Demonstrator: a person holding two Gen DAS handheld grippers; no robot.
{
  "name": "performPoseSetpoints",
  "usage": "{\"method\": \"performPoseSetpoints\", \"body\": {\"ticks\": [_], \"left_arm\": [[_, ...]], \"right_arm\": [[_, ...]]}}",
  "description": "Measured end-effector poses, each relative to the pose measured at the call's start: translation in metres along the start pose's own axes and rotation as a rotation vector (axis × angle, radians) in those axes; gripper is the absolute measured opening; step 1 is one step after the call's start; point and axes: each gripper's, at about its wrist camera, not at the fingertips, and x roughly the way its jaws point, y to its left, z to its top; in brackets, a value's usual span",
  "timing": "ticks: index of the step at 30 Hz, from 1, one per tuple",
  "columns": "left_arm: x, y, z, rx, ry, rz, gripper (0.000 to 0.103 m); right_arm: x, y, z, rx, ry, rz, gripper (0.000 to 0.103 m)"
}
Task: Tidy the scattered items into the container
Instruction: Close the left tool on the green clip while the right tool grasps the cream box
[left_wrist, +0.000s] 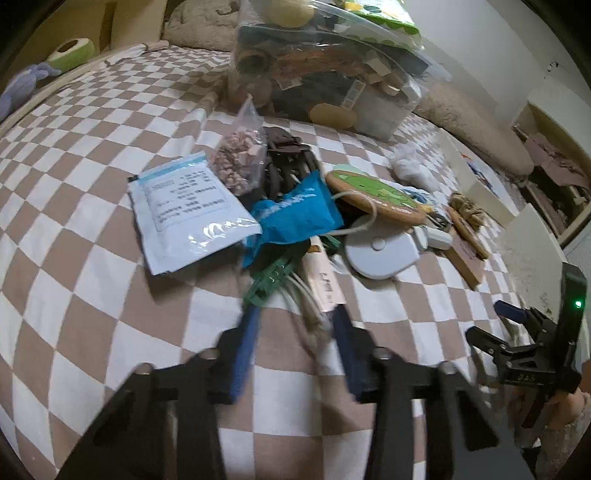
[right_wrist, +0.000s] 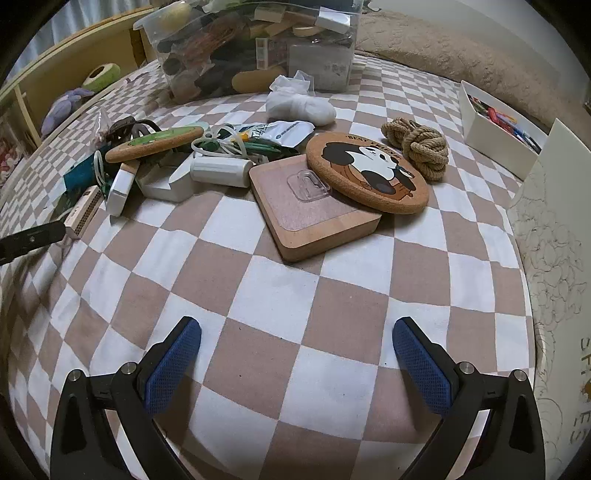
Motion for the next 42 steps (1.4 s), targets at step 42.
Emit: {"method": "performPoseSetpoints", "body": {"ticks": [42], "left_arm": [[-0.065,0.028,-0.026,-0.097,-0.163,0.066,0.004]], "right_arm": [[0.010,0.159,0.038,-0.114,-0.030,0.212,0.064]]}}
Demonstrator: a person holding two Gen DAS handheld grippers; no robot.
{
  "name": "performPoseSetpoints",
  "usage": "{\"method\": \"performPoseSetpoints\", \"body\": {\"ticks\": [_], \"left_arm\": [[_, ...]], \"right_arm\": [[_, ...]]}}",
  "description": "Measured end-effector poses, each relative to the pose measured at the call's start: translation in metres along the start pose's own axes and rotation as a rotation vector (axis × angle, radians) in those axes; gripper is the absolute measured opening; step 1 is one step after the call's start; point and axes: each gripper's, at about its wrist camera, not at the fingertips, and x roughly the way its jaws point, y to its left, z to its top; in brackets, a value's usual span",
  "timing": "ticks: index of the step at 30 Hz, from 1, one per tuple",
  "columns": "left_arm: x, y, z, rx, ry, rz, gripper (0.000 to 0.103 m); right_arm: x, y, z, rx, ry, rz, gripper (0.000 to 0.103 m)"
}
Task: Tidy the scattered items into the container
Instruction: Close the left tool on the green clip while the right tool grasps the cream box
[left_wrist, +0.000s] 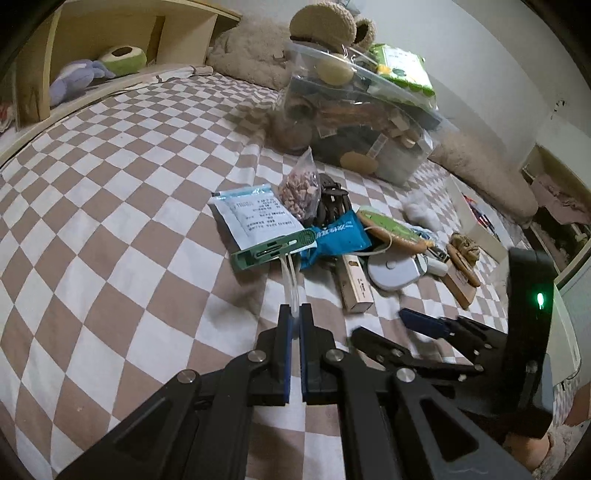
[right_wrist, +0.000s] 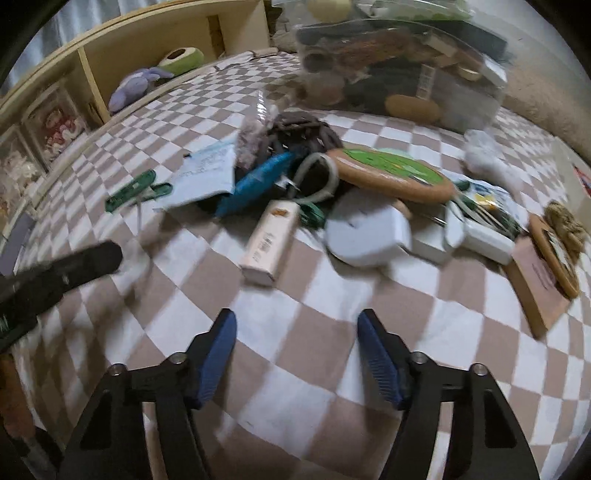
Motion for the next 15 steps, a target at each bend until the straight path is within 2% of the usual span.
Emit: {"method": "performPoseSetpoints", "body": {"ticks": [3,6,9,13,15], "left_arm": [[0.000,0.004,0.001,-0.014,-0.003,0.000,0.004],[0.001,0.007,0.001,-0.027,0.003,-0.002,0.004],[0.002,0.007,0.001,-0.023,0.006,-0.006,0.004],[0.005,0.006,0.001,-0.020,0.014,-0.009,0.004],[0.006,0.005,0.000,-0.015,0.022,-0.009,0.004]], "right_arm": [[0.007,0.010,0.012,0.028,0.012,0.043,0.053],[0.019,0.019,0.021,0.024,0.020,0.010,0.049],[0.021,0.021,0.023,0.022,-0.007,-0.020,0.028],[0.018,0.013,0.017,0.046,-0.026,0.008,0.022],[0.013,0.009,0.013,0.057,-0.028,0.034,0.021]]}}
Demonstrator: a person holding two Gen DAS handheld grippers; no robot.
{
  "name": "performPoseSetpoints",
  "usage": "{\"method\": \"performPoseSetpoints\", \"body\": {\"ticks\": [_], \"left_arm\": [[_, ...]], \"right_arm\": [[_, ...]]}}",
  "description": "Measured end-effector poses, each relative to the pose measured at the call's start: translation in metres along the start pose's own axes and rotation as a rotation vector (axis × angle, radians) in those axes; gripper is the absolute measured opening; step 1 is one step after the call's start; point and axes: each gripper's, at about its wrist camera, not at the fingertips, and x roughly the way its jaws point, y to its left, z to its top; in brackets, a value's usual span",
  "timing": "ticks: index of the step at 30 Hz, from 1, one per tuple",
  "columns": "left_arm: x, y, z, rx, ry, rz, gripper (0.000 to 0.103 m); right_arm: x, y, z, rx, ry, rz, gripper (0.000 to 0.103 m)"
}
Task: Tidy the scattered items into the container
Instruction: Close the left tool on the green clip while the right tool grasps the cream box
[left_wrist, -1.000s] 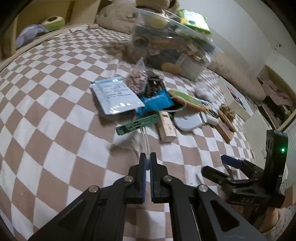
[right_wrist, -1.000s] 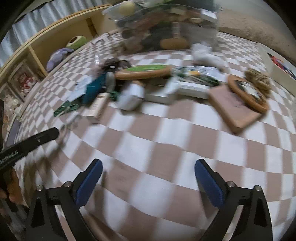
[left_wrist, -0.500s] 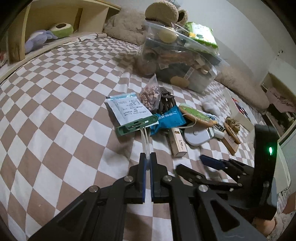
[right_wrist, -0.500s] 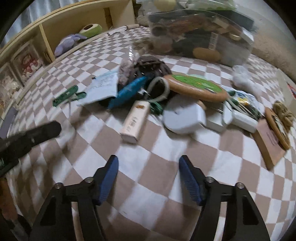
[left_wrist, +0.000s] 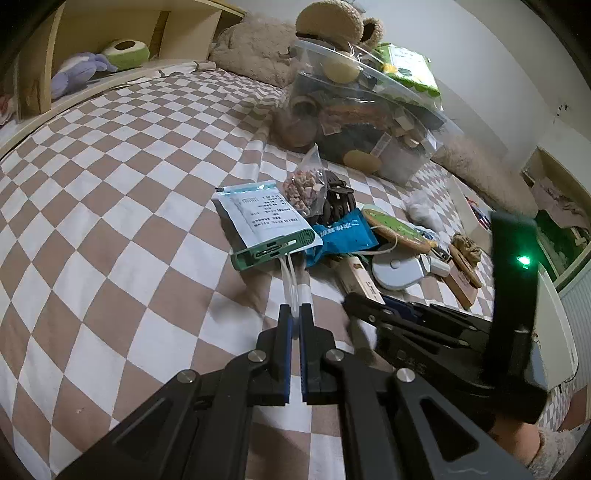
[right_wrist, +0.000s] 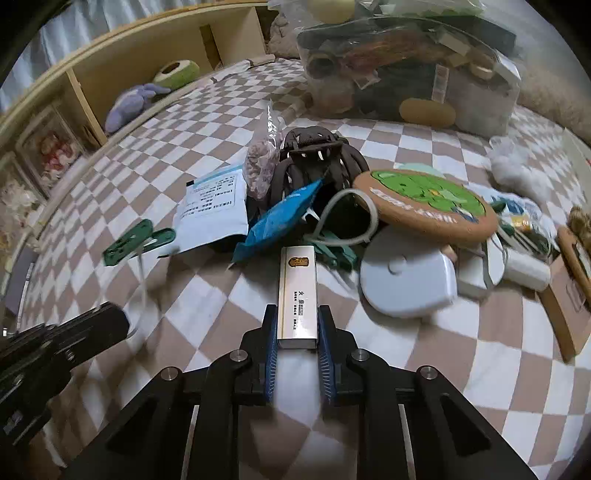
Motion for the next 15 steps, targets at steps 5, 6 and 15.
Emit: {"method": "performPoseSetpoints", "body": {"ticks": [5,6,15], "left_arm": [[0.005,-0.006,-0.004,0.016,0.025,-0.010,0.004],[0.005,-0.008,-0.005,0.023,0.028,-0.011,0.004],[0.006,-0.026,-0.010,0.075,0.041,-0.042,0.004]], "right_arm": [[-0.015,-0.006,-0.017,0.010,0.007,0.035,0.021],[-0.019,-0.008,-0.020,0.019,0.005,0.040,0.022],[-0.056,-0.034,-0.050,0.087,-0.015,0.044,0.022]]}}
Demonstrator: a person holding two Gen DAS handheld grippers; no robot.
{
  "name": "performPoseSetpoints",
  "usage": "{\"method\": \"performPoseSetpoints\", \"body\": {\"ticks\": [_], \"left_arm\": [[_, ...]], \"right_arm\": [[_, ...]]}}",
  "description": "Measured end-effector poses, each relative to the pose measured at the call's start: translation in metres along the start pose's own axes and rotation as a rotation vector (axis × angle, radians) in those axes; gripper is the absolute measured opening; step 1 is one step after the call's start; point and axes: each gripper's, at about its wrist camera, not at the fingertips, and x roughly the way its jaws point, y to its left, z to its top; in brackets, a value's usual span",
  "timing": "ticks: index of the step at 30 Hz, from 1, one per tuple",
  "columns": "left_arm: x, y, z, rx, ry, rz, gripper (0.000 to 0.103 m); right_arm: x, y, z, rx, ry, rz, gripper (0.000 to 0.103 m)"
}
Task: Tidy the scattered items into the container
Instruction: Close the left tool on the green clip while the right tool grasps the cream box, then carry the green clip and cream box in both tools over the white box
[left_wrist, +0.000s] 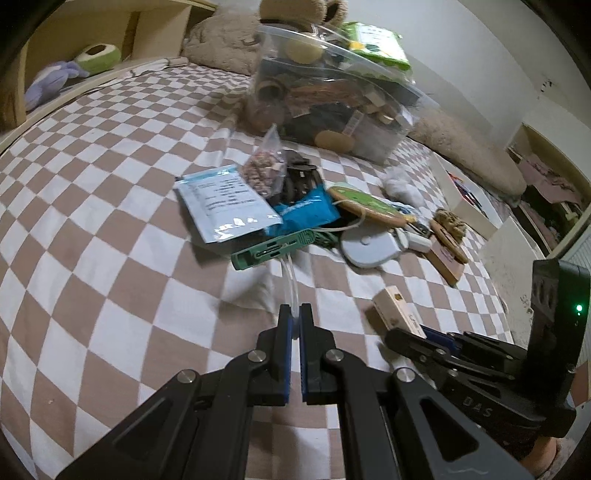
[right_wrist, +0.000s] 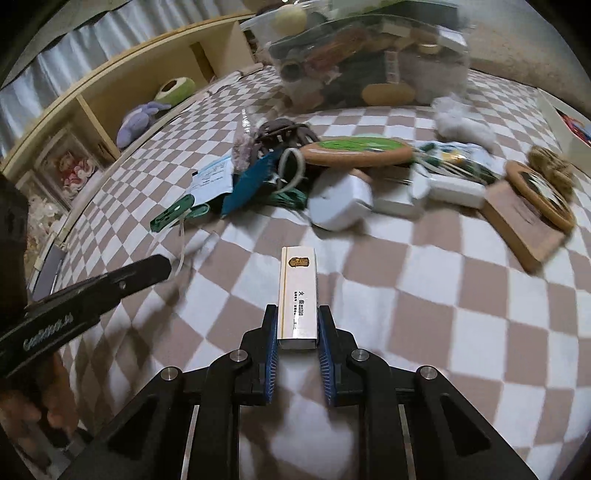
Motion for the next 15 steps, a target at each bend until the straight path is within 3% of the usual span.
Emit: {"method": "performPoseSetpoints", "body": {"ticks": [15], "left_arm": [[-0.014,-0.042,-0.013,0.099,-0.010,-0.044,0.004]], "right_arm": [[-0.052,-0.040,-0.020,0.094,-0.070,-0.051,0.022]]}}
